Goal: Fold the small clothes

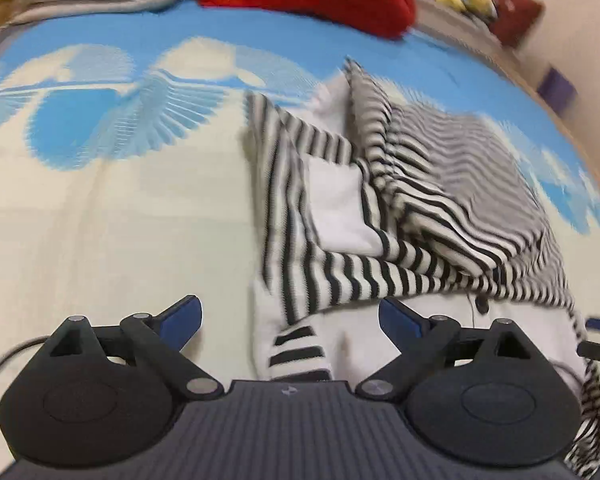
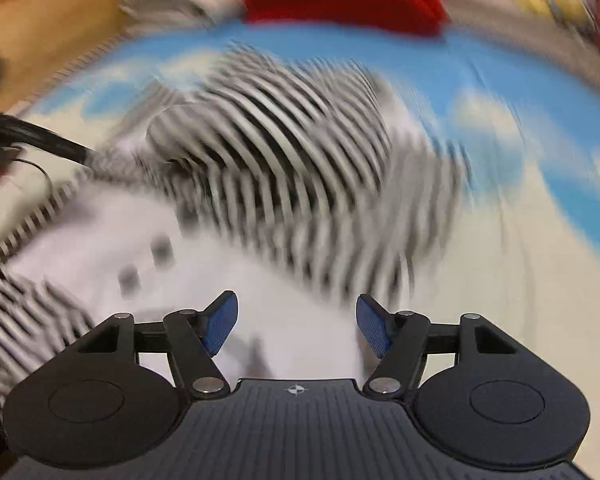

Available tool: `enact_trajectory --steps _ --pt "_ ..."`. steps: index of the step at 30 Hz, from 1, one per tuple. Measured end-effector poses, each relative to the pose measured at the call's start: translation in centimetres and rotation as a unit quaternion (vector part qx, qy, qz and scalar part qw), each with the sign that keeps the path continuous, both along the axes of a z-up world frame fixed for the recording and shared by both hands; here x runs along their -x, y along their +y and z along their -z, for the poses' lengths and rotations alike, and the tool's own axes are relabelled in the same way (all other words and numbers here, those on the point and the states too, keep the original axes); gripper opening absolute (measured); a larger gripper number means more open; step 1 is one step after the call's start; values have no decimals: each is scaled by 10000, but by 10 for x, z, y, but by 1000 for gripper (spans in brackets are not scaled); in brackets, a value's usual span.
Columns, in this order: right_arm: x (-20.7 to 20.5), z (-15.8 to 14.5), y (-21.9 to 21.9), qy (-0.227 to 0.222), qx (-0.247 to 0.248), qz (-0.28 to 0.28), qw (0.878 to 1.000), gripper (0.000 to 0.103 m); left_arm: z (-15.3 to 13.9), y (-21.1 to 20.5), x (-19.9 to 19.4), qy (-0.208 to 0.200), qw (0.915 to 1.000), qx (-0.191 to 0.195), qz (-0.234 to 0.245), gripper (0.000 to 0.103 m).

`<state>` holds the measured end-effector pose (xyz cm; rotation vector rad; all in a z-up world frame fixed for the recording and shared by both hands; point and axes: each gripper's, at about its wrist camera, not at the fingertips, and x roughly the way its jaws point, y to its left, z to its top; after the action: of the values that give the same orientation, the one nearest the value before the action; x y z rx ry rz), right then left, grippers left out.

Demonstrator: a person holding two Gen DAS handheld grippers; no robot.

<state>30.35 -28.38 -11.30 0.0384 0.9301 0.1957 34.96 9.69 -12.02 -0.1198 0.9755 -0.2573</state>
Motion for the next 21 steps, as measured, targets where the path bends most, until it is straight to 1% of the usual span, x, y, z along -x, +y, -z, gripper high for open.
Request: enact_trajectory --steps 1,2,3,4,5,6,7,8,10,12,13,14,15,17,18,19,21 --pt "4 -8 -4 -122 -170 286 9994 68 -10 1 3 -114 9999 88 -93 97" --pt "8 -18 -9 -273 -333 534 9976 68 -23 0 1 -324 9990 231 -196 97" --pt "7 -29 -10 -491 -570 811 9939 68 -33 -7 -4 -512 9978 353 -219 98" --pt "4 -39 -11 -669 -820 1040 9889 71 -43 -12 -8 -696 9963 460 -204 101" --pt "4 -45 -14 -805 -1073 1199 9837 74 -52 -20 -15 -860 9947 525 -200 103" --pt "1 -52 -19 -912 -1326 1323 9781 75 -59 -30 -25 -1006 9930 563 -243 102" --pt "-6 -54 -20 -979 -1519 1438 9730 76 -61 -36 -33 -1078 9920 579 -297 102" --pt "-20 -53 -18 -1009 -1648 1559 9687 76 -64 -48 -49 -1093 9915 596 -369 102" --pt "-51 -50 -19 -981 -1751 1667 9654 76 -64 -67 -81 -978 9914 704 -501 102" --pt "-90 -43 -27 -996 -1911 1770 9603 76 -58 -84 -118 -766 9919 795 -627 102" --pt "-111 -38 -32 -930 -1982 1793 9591 76 -52 -91 -135 -702 9920 812 -669 102" --pt "-134 -34 -38 -850 -2055 1876 9567 75 -55 -93 -144 -640 9923 818 -682 102" --pt "-156 -26 -42 -748 -2124 1947 9547 74 -49 -101 -163 -556 9927 818 -691 102" --pt "-196 -12 -50 -402 -2313 2063 9499 64 -35 -109 -191 -374 9928 891 -707 98" --pt "-215 -3 -53 -209 -2418 2131 9464 63 -27 -114 -205 -246 9927 956 -699 97" --pt "-232 6 -53 -46 -2479 2136 9449 63 -15 -120 -223 -82 9923 1046 -660 94" --pt "-260 21 -50 164 -2482 2260 9418 63 -1 -129 -244 136 9928 1043 -576 83"
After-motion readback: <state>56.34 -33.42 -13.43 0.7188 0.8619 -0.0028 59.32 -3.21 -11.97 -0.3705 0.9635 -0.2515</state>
